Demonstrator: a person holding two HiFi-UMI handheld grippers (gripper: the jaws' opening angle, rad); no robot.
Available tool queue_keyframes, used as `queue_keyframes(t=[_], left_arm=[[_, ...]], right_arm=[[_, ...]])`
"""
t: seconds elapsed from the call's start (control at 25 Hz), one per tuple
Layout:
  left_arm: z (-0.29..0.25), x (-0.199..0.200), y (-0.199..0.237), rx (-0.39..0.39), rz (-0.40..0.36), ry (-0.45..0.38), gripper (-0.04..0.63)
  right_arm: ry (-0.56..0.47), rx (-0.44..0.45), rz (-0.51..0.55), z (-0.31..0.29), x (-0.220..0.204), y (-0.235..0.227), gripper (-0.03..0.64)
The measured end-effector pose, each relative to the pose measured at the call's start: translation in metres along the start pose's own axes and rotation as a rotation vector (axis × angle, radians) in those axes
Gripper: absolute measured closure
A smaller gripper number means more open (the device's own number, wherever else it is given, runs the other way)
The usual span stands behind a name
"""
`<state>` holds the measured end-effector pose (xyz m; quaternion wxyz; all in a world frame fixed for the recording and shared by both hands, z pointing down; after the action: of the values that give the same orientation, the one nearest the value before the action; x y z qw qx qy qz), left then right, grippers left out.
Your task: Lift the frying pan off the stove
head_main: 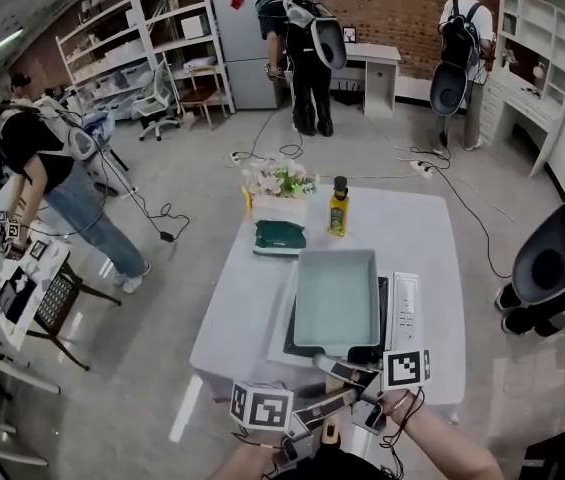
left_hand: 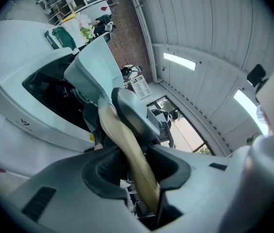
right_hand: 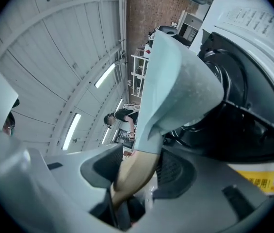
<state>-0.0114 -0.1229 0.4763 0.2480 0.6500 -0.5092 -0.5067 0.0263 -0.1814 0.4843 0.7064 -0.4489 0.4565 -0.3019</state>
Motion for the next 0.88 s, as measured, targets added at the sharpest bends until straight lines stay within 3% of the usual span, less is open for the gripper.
queue_keyframes(t=[0.24, 0.68, 0.88], left_arm=[[0.008, 0.012, -0.009, 0.018, -0.111, -0.051, 0.459], [0.025, 0.038, -0.039, -0.010, -0.245, -0.181, 0.459], [0.022, 0.046, -0.052, -0.018, -0.284, -0.221, 0.459]], right_arm=[[0.025, 0.009, 0.058, -0.011, 0.011, 0.015, 0.426], [0.060, 0.057, 0.212, -0.030, 0.038, 0.058, 0.430], [0.060, 0.060, 0.233, -0.026, 0.046, 0.069, 0.430]])
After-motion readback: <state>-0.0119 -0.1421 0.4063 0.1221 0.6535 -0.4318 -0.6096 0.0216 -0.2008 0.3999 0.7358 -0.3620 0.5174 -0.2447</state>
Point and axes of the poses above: the fingertips, and each gripper's own axes: z backward along the fingers, y to its left, x out of its top, the point moved 5 cm from there along z, backward along the fingers, and after that the axes turned 14 degrees about x, right-handed, at the moved point
